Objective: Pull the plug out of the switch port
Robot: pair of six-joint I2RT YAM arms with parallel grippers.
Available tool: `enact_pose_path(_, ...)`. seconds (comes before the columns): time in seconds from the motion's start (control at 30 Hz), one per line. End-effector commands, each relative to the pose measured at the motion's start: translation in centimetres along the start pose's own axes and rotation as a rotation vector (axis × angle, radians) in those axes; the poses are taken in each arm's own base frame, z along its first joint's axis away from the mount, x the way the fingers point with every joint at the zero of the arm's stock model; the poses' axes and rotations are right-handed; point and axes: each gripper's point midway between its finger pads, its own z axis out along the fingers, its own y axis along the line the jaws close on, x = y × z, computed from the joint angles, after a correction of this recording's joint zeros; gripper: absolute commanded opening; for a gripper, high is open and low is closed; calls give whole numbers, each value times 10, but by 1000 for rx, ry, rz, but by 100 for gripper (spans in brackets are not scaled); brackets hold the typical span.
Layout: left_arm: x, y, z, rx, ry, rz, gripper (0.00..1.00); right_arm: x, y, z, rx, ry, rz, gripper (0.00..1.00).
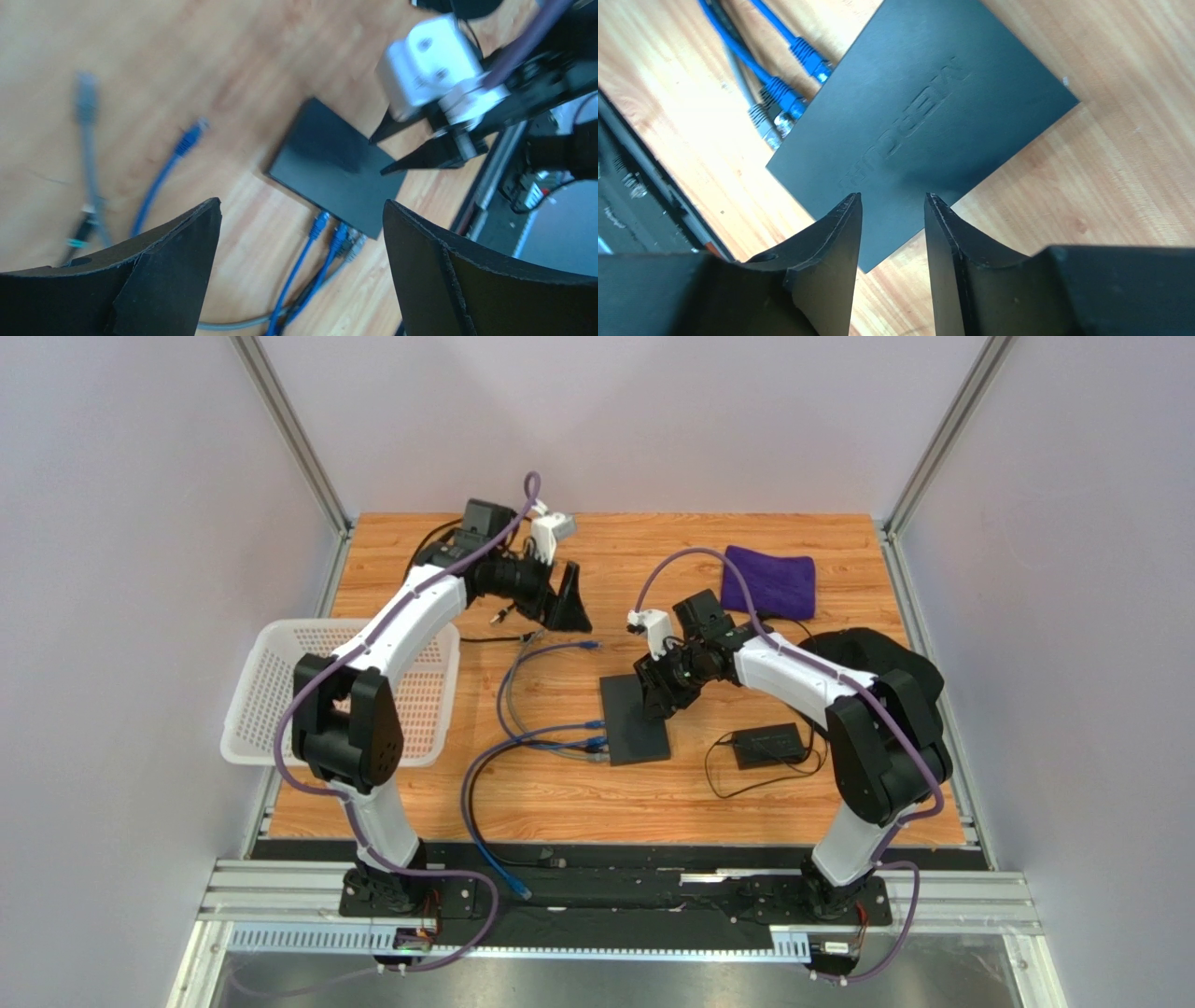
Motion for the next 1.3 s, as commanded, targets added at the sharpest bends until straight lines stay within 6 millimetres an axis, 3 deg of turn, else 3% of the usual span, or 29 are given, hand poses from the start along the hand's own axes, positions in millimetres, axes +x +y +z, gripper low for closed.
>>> enact_pose_path(0.0, 52, -12, 31, 127, 79, -142, 90, 4, 17, -9, -64, -17, -31, 41)
enact_pose_path(0.2, 91, -18, 54, 205, 173, -158, 78, 9, 15, -4, -62, -12, -22, 31)
enact_pose_path(0.43, 126, -12, 76, 255, 270, -204, 73, 24, 8, 7, -46, 31, -9, 24)
enact_pose_path(0.8, 149, -11, 93, 286, 339, -197, 68, 25, 5, 9, -15, 34, -10, 16)
enact_pose_path(1.1, 166, -16, 103, 285, 398, -189, 64, 27, 4, 12, -14, 41, -6, 1)
enact_pose_path(1.27, 176, -14, 105, 282, 429, -191, 63, 26, 3, 12, -6, 39, -9, 0)
